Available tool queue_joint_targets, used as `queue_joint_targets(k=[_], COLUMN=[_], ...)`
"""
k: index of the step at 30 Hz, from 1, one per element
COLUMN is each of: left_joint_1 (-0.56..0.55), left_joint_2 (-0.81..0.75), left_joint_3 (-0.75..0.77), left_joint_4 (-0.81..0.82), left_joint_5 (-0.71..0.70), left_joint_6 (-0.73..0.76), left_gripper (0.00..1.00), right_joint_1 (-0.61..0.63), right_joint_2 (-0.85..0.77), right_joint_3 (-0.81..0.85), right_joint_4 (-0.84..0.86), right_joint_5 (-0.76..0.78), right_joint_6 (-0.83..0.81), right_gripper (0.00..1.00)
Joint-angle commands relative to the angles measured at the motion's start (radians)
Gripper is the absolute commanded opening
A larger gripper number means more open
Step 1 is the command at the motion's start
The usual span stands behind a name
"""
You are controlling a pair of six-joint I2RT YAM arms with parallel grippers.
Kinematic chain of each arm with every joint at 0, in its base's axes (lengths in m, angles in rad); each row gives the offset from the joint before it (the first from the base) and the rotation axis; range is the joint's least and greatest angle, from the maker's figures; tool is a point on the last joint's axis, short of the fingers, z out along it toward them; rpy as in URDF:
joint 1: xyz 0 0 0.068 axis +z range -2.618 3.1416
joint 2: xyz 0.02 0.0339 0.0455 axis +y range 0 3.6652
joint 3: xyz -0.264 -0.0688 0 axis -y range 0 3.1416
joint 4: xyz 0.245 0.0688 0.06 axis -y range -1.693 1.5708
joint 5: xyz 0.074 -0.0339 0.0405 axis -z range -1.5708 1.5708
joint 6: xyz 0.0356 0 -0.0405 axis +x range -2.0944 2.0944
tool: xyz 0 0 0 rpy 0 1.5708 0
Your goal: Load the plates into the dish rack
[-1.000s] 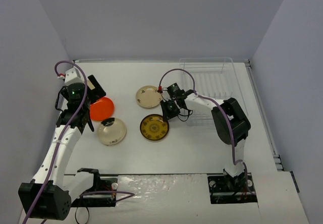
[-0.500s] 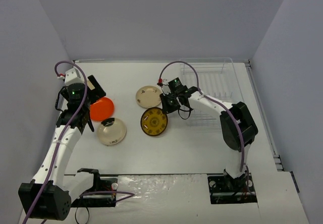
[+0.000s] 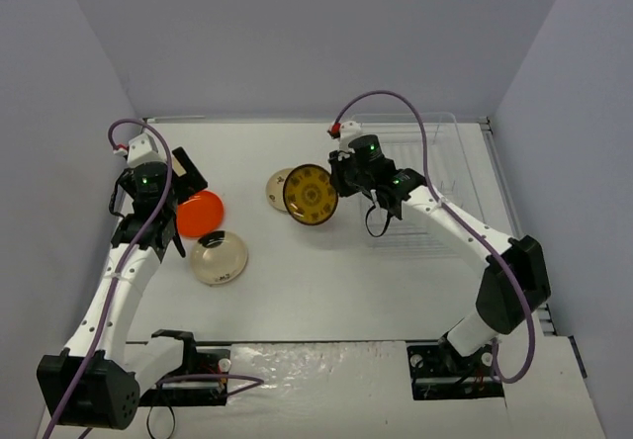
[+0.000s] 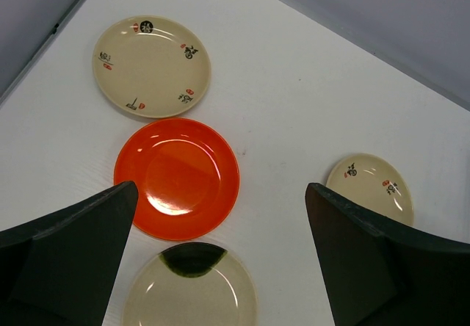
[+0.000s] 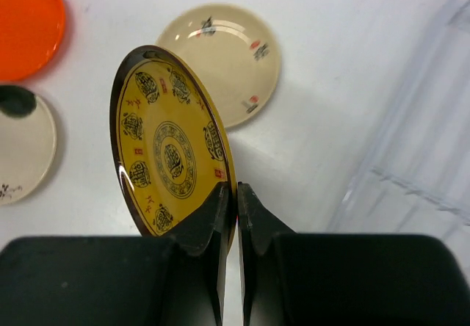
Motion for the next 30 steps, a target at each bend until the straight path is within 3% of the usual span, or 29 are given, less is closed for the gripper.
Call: queue_joint_targets(k=[1, 8, 17, 21, 30], left_joint_1=[0.004, 0.004, 0.006, 0.007, 0.008], left_joint_2=[0.001, -0.016, -0.024, -0.013, 0.027], left_joint_3=[0.033, 0.031, 0.021, 0.030, 0.045], left_joint_4=[0.054, 0.044, 0.064, 0.067, 0.068], left_joint_5=[-0.015, -0.043, -0.047, -0.034, -0.036], left_joint_6=[-0.006, -0.003, -0.001, 0.003, 0.005], left_gripper=[0.97, 0.97, 0.97, 0.97, 0.97], right_joint_1=[0.008, -0.034, -0.226, -0.242, -0.307], right_joint_2=[-0.110, -0.098, -0.136, -0.159, -0.062], right_joint_3=[0.120, 0.201, 0.200, 0.163, 0.174], right_joint_4=[0.071, 0.066, 0.043, 0.033, -0.090], right_joint_5=[0.253, 0.713, 0.770, 0.720, 0.802], right_joint_6=[-0.059, -0.188, -0.500, -0.649, -0.818], right_gripper=[0.00, 0.00, 0.00, 0.00, 0.00])
